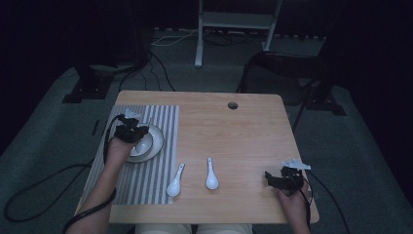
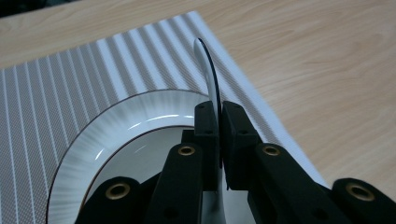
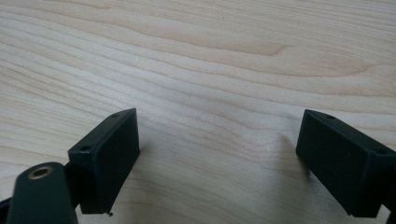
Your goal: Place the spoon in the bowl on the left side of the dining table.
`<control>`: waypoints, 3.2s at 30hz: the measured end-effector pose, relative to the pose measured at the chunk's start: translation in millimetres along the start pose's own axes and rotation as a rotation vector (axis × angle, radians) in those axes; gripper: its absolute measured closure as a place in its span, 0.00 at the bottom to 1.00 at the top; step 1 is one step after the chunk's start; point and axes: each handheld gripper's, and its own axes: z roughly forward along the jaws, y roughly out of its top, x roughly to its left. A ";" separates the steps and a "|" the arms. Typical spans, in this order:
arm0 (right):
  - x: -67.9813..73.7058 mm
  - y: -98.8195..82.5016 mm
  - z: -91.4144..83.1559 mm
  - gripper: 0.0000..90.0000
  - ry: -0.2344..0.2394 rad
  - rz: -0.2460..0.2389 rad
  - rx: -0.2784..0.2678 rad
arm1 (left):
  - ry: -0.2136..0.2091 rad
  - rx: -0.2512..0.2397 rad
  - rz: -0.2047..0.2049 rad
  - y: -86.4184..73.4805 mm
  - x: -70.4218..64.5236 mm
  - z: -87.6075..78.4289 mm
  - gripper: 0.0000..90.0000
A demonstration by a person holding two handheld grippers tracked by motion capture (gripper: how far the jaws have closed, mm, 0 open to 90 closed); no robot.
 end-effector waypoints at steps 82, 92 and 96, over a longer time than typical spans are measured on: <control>0.0 0.0 -0.1 0.14 0.000 0.000 0.001 | 0.074 -0.128 -0.092 -76.1 -9.7 -51.2 0.00; 0.0 0.0 0.0 0.14 0.000 0.000 0.001 | 0.083 -0.133 -0.002 -101.9 -16.5 -55.0 0.00; 0.1 0.1 0.0 0.14 0.000 0.002 0.000 | 0.083 -0.131 -0.006 -110.8 -17.2 -55.6 0.00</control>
